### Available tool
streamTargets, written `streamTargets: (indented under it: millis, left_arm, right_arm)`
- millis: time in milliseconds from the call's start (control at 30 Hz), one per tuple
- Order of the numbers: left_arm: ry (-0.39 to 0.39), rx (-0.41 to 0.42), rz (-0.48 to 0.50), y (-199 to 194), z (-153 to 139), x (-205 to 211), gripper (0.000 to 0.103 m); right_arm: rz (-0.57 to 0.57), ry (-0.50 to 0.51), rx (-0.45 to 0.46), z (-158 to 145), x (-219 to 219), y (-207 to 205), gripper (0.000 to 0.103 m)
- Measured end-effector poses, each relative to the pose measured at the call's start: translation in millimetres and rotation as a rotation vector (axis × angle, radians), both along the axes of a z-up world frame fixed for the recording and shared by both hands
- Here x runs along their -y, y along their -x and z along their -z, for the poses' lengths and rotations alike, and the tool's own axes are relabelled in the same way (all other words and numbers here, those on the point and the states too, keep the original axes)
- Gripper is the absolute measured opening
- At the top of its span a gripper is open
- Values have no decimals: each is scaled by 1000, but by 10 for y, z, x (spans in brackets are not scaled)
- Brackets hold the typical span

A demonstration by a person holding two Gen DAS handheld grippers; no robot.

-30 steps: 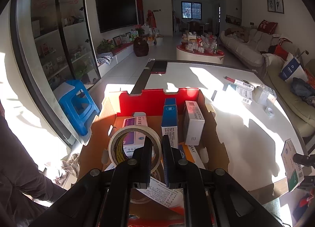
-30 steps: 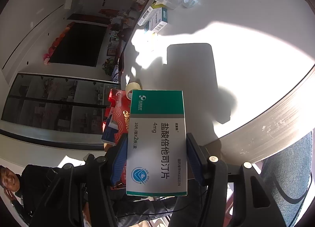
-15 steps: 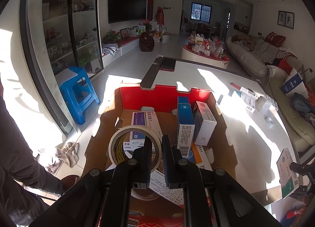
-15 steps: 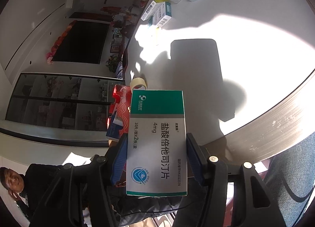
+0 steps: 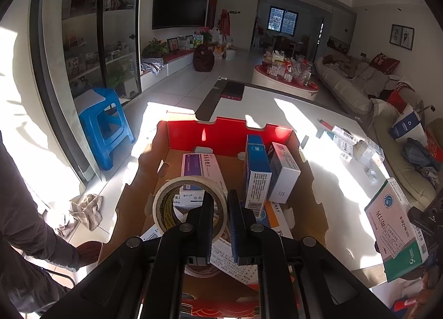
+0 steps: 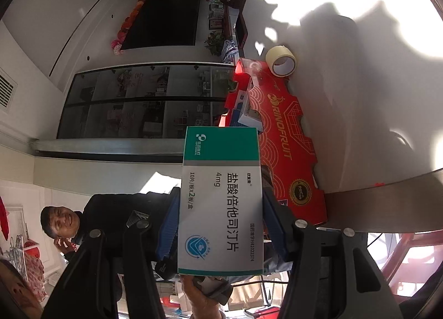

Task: Organize objects
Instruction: 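Carry the tape roll over the tray with the left gripper while the right lifts the green-white box, then hold the tape roll over the tray with the left gripper while the right brings the green-white box beside it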

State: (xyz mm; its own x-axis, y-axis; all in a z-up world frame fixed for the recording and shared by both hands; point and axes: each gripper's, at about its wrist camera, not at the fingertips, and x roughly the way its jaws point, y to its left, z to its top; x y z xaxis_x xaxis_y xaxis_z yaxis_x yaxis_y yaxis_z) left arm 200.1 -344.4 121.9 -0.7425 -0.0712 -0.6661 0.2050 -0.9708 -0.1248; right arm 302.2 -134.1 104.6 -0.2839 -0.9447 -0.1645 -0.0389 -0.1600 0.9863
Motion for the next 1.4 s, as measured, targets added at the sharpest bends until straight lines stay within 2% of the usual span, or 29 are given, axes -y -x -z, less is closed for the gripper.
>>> streamTargets:
  millis: [167, 433, 733, 1400]
  left_arm:
    - [-26, 2, -22, 10, 11, 101, 10]
    - [-33, 9, -25, 20, 50, 135, 10]
    - [-33, 25, -24, 35, 105, 139, 10]
    - [-29, 46, -22, 91, 179, 135, 10]
  right_arm:
    - [-52, 32, 4, -50, 217, 50, 57]
    - [-135, 27, -11, -167, 578, 114, 57]
    - [-219, -69, -40, -220, 947, 74, 57]
    - [-197, -102, -7, -128, 874, 107, 57]
